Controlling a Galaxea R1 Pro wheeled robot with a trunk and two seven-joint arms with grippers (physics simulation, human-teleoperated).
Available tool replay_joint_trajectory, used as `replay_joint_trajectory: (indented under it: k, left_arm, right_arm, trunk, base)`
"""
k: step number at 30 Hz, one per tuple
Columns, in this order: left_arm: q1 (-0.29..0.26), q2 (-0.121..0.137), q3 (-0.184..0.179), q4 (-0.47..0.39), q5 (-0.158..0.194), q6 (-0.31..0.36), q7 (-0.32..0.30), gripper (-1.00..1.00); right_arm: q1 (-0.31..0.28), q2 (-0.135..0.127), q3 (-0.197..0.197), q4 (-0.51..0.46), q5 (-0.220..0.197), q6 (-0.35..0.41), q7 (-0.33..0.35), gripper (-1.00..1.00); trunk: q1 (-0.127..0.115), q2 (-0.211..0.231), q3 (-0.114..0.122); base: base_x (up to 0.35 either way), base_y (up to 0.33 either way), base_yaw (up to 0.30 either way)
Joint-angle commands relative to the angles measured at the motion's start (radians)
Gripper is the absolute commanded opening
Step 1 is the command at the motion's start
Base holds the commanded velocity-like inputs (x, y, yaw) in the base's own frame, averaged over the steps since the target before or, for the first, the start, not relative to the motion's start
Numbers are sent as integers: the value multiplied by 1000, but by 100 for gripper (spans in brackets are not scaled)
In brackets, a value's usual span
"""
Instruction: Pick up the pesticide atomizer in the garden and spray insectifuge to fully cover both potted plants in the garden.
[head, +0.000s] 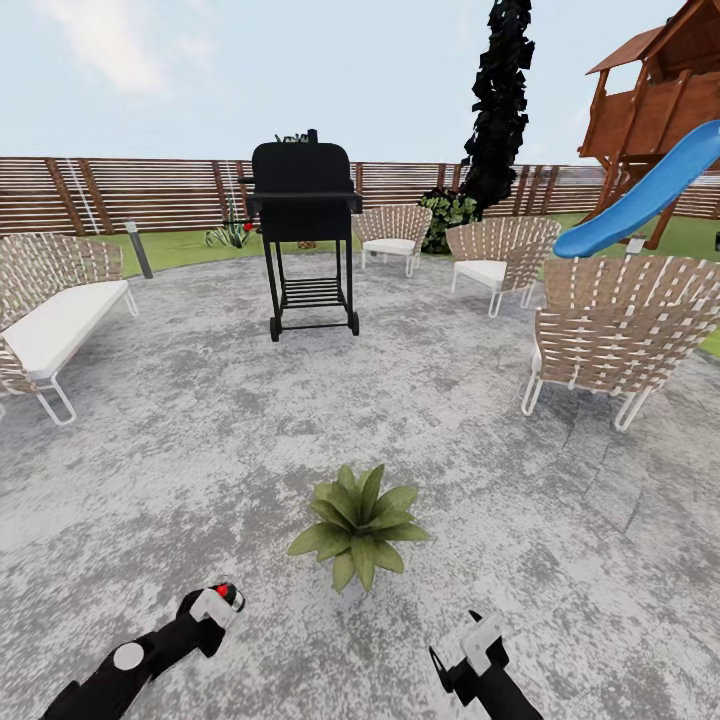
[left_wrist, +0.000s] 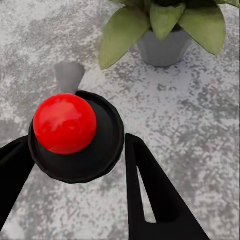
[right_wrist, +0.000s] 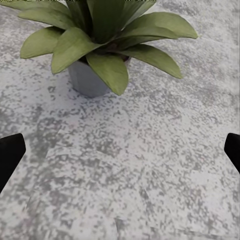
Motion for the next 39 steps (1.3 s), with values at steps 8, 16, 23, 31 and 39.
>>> replay_joint_trajectory:
  k: [8,16,23,31,39]
  left_arm:
    - [-84,-26,-12,-5,-16,106,-17,-100]
    - [-165,-43,-54,-6,-128,141,-229,-100]
    - [-223,-63,-57,-7,-225,158,-387,-100]
    - [-243,-128,-57,-6,-353,160,-470,-100]
    - [-256,-156,-57,-7,-451,202,-569,-100]
  right_arm:
    - [-1,0,0,-11,4,-2,0,100]
    - [-72,1,2,-80,3,5,9,100]
    - [-201,3,8,-74,7,9,184,100]
    - [-293,10,11,-73,11,112,419,100]
    - [-333,15,20,-73,18,125,562,100]
  trunk:
    - [0,0,-1]
    - [0,0,-1]
    - [0,0,-1]
    - [0,0,-1]
    - [0,0,-1]
  base:
    - [0,0,0]
    - [0,0,0]
    - [0,0,0]
    - [0,0,0]
    - [0,0,0]
